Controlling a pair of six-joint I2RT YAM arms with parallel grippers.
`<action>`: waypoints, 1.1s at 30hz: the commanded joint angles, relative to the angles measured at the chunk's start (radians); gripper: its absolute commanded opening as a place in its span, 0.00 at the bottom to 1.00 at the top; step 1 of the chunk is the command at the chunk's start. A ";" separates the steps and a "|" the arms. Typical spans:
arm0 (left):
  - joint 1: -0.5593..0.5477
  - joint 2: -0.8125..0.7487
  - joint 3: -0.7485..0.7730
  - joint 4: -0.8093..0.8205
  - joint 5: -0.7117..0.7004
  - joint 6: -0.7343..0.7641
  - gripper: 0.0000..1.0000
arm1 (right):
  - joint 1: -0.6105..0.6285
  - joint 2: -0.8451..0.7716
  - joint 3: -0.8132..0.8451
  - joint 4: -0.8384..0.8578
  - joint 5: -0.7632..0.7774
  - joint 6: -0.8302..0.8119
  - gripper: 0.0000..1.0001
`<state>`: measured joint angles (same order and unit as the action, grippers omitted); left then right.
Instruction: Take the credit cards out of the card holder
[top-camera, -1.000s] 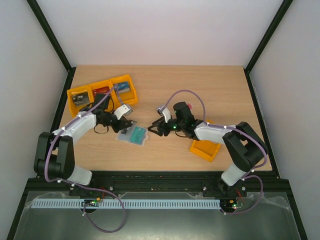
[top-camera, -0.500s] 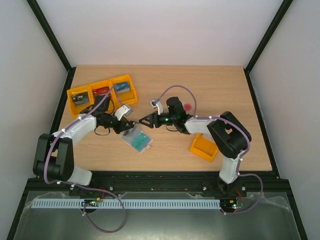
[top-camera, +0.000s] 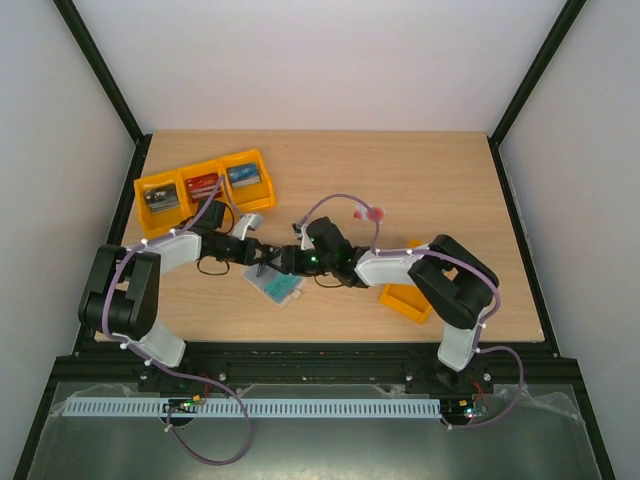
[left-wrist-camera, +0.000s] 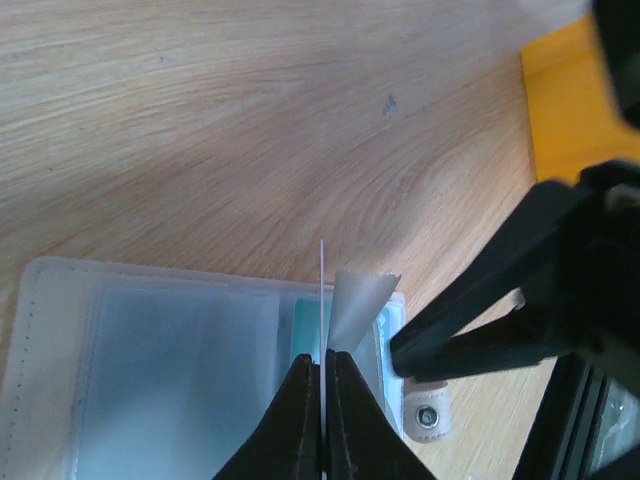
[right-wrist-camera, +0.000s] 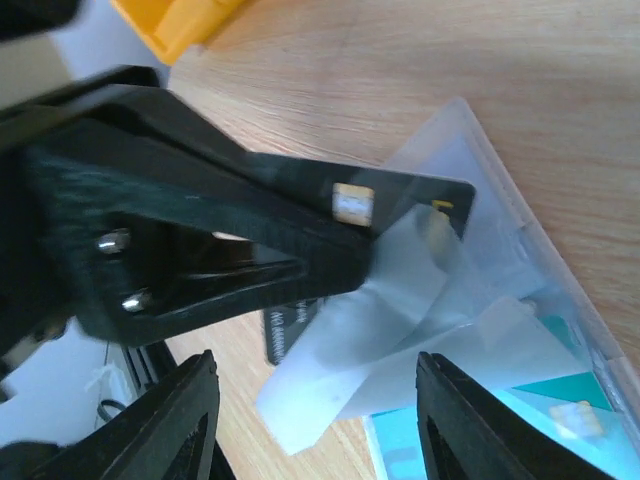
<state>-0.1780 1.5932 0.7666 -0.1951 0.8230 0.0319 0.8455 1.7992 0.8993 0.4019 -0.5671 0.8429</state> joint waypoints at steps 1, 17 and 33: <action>0.006 -0.027 -0.017 0.051 0.022 -0.050 0.02 | 0.021 0.079 0.061 -0.017 0.052 0.146 0.52; 0.013 -0.033 -0.038 0.078 0.015 -0.053 0.02 | 0.033 0.161 0.106 0.001 -0.032 0.172 0.02; 0.072 0.014 -0.027 0.061 -0.045 -0.042 0.02 | -0.023 0.123 0.042 -0.040 -0.004 0.151 0.02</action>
<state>-0.1333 1.6062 0.7258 -0.1192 0.8013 -0.0303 0.8299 1.9450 0.9501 0.3965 -0.5903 1.0183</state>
